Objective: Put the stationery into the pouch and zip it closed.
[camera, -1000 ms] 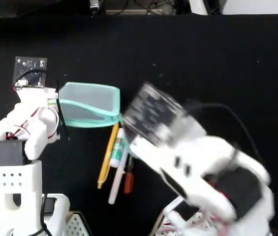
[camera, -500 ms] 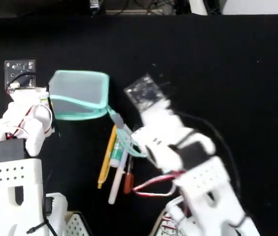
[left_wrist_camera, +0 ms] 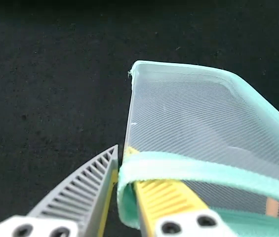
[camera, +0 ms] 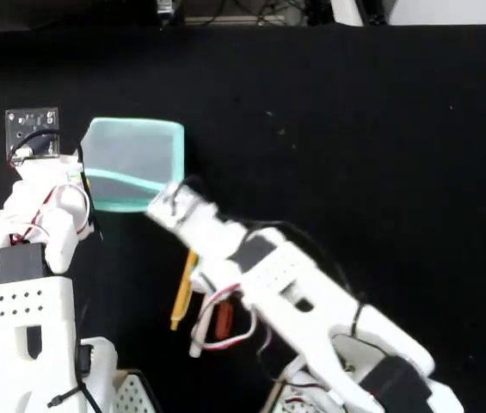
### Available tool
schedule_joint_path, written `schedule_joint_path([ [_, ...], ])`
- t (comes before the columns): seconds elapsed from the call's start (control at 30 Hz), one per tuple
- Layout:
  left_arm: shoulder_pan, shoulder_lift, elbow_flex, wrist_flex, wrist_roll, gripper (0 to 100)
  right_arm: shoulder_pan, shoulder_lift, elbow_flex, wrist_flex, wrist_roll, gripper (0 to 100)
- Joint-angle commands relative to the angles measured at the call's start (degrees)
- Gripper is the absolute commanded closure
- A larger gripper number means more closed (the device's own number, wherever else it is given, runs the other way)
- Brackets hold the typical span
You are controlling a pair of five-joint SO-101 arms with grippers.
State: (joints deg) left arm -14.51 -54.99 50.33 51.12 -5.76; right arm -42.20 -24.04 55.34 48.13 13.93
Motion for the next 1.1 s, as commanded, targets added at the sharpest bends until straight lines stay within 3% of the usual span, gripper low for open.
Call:
schedule_joint_path([
  [0.0,-0.7,-0.6,-0.5,-1.3,0.1,97,-3.6,0.3,-1.8,-2.5,1.2,87.8],
  [0.13,-0.7,-0.6,-0.5,-1.3,0.1,97,1.2,0.3,-1.7,-7.0,0.1,87.8],
  [0.4,-0.7,-0.6,-0.5,-1.3,0.1,97,19.2,0.0,-2.0,-16.2,0.5,87.8],
  [0.53,-0.7,-0.6,-0.5,-1.3,0.1,97,23.4,-0.1,-2.1,-17.5,0.5,87.8],
  [0.8,-0.7,-0.6,-0.5,-1.3,0.1,97,23.0,-2.2,-5.2,0.4,0.8,82.6],
  [0.9,-0.5,-0.6,-0.5,-1.3,0.1,97,22.9,-2.9,-6.2,9.7,5.5,81.1],
  [1.07,-0.3,-0.6,-0.5,-1.5,0.1,97,23.3,-0.9,-5.3,9.7,7.4,81.1],
])
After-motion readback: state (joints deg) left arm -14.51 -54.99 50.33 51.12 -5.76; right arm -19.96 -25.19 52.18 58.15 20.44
